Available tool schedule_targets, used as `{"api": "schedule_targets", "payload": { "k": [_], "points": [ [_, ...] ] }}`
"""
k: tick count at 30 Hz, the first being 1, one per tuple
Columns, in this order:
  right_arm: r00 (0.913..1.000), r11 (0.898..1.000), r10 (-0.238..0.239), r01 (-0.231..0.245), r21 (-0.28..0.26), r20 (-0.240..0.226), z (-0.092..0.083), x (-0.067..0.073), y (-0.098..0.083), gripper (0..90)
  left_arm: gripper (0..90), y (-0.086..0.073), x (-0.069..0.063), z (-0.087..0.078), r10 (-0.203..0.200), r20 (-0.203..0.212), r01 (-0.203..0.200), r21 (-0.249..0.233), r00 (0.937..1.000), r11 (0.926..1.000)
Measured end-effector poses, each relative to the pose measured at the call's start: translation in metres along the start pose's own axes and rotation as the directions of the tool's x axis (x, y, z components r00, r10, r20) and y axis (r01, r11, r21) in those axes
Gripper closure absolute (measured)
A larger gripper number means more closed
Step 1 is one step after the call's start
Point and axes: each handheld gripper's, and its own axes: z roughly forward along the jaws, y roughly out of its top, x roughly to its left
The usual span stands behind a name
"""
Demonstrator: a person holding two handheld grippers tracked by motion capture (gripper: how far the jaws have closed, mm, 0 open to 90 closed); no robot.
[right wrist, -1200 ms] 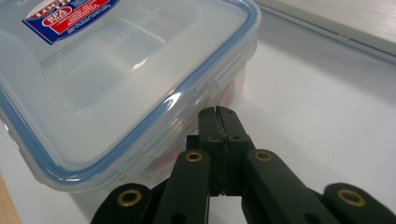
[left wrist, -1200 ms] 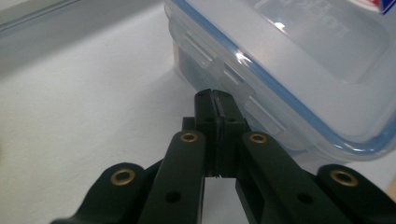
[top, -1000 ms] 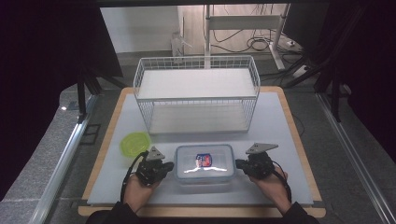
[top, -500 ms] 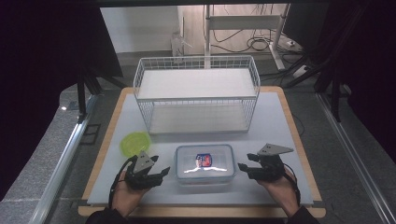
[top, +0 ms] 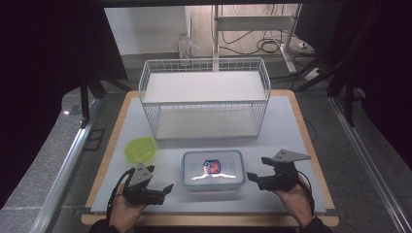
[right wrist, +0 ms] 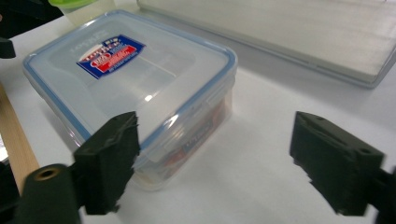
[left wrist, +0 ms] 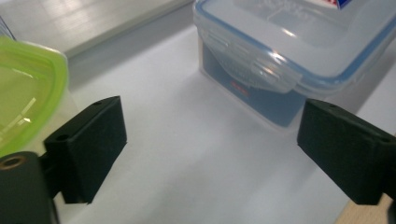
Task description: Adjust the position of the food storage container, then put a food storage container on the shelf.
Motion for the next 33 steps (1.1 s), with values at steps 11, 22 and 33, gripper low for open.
{"api": "schedule_targets", "payload": {
  "k": [11,22,33],
  "points": [
    [0.9999,1.000,0.011,-0.011,0.010,-0.007,0.004,-0.002,-0.002,5.9,6.7,-0.001,0.007,-0.002,-0.013,0.034,0.015,-0.069,0.9993,0.9975],
    [0.9984,0.999,0.019,-0.018,0.028,-0.053,0.009,0.002,0.004,4.0,6.1,0.015,0.004,0.004,-0.045,0.114,0.048,-0.021,0.9925,0.9986],
    [0.9931,0.994,0.000,0.013,0.113,-0.117,0.024,0.013,0.020,4.3,3.9,0.040,0.013,0.032,-0.101,0.305,0.094,0.038,0.9469,0.9948]
  ]
}}
